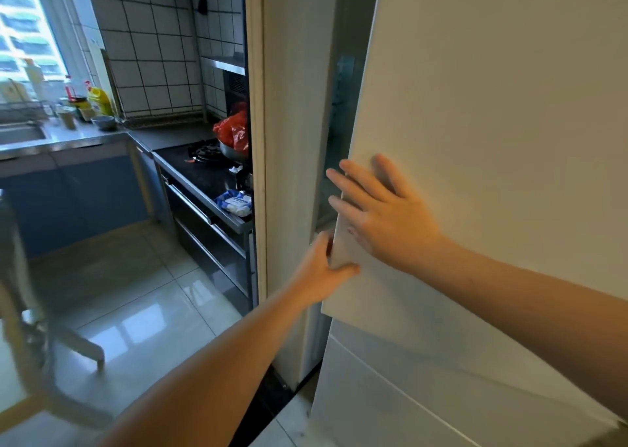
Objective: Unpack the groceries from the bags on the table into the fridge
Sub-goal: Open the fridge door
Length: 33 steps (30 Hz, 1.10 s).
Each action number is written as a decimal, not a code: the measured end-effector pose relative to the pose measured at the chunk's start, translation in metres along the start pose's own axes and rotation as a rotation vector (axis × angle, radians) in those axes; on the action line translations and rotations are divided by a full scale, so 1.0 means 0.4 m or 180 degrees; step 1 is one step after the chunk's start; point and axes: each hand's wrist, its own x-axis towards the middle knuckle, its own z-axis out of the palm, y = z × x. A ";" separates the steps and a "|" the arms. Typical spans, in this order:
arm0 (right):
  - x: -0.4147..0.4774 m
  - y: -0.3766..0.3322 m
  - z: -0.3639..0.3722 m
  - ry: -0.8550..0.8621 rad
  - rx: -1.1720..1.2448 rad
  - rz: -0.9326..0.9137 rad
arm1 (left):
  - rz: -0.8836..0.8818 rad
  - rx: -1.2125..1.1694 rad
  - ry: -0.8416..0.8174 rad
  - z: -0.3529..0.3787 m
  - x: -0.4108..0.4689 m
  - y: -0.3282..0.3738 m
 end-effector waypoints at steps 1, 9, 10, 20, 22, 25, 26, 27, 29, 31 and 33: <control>-0.029 -0.019 -0.023 0.0048 0.0075 0.0078 | 0.0023 0.0028 -0.0045 -0.011 -0.032 0.000; -0.263 -0.211 -0.217 0.0270 0.0366 0.0981 | 0.0064 -0.0077 -0.0269 -0.055 -0.325 0.006; -0.289 -0.234 -0.247 0.0219 0.0426 0.1077 | 0.0075 -0.0085 -0.0285 -0.053 -0.365 0.011; -0.532 -0.464 -0.538 0.0187 0.2608 0.2224 | 0.0312 -0.0454 -0.0506 0.026 -0.730 0.053; -0.576 -0.502 -0.598 0.0291 0.3209 0.2572 | 0.0425 -0.0552 -0.0552 0.055 -0.795 0.066; -0.652 -0.539 -0.679 0.0505 0.3885 0.2998 | 0.0591 -0.0698 -0.0582 0.103 -0.881 0.087; -0.679 -0.543 -0.707 0.0576 0.4094 0.3133 | 0.0640 -0.0733 -0.0592 0.120 -0.905 0.094; -0.709 -0.544 -0.732 0.0642 0.4290 0.3267 | 0.0681 -0.0765 -0.0607 0.138 -0.928 0.105; -0.773 -0.542 -0.773 0.0759 0.4643 0.3545 | 0.0760 -0.0809 -0.0587 0.180 -0.969 0.126; -0.840 -0.532 -0.802 0.0865 0.4953 0.3835 | 0.0815 -0.0830 -0.0511 0.228 -1.011 0.149; -0.909 -0.517 -0.823 0.0963 0.5341 0.4125 | 0.0870 -0.0776 -0.0463 0.280 -1.054 0.172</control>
